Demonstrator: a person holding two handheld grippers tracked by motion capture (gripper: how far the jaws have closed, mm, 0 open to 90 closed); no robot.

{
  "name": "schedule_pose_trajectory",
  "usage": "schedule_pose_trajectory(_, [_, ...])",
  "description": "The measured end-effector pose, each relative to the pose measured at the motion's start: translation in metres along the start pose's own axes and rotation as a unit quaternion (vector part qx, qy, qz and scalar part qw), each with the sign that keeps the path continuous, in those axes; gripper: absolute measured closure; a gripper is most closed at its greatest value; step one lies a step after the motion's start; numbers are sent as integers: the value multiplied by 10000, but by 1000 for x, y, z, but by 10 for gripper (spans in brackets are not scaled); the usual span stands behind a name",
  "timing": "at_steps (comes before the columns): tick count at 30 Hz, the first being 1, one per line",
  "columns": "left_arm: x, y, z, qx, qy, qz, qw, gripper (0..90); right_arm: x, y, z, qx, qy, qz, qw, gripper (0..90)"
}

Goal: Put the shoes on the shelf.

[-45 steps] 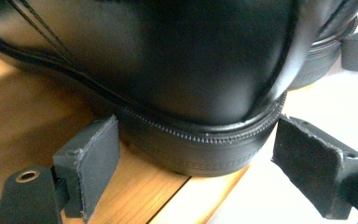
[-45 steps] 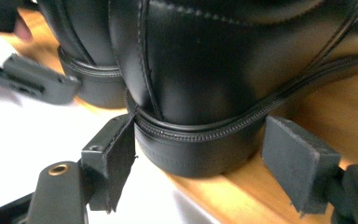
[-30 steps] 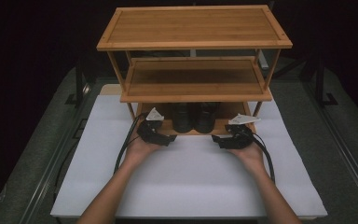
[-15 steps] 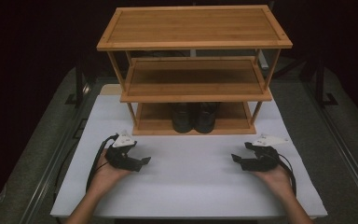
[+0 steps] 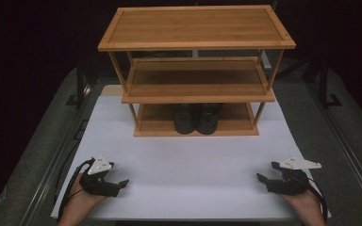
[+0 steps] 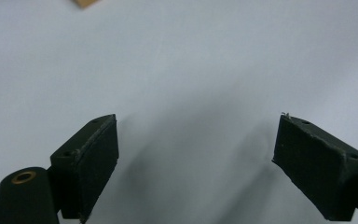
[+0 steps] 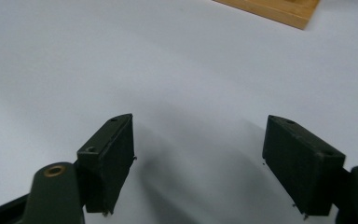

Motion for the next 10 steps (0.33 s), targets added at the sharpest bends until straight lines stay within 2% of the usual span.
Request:
schedule_pose_trajectory(1, [4, 0, 0, 7, 9, -25, 10000, 133, 0, 0, -1, 1, -17, 16, 10000, 233])
schedule_pose_trajectory(3, [9, 1, -1, 66, -117, -198, 9997, 130, 0, 1, 1, 37, 49, -22, 10000, 208])
schedule_pose_trajectory(6, [9, 1, 0, 20, -126, -186, 9997, 120, -1, 4, 7, 120, 339, -152, 9992, 182])
schedule_pose_trajectory(10, [10, 2, 0, 26, -102, -222, 9997, 109, -1, 3, 7, 151, 357, -75, 9992, 155])
Point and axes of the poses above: each handheld gripper's, and its own axes: z roughly forward along the jaws, x roughly out of its underside, y roughly to its left, the point moved 1 cm from there along z, roughly forward along the jaws, and after that the axes turned 2 degrees about y, right-handed, at the moved point
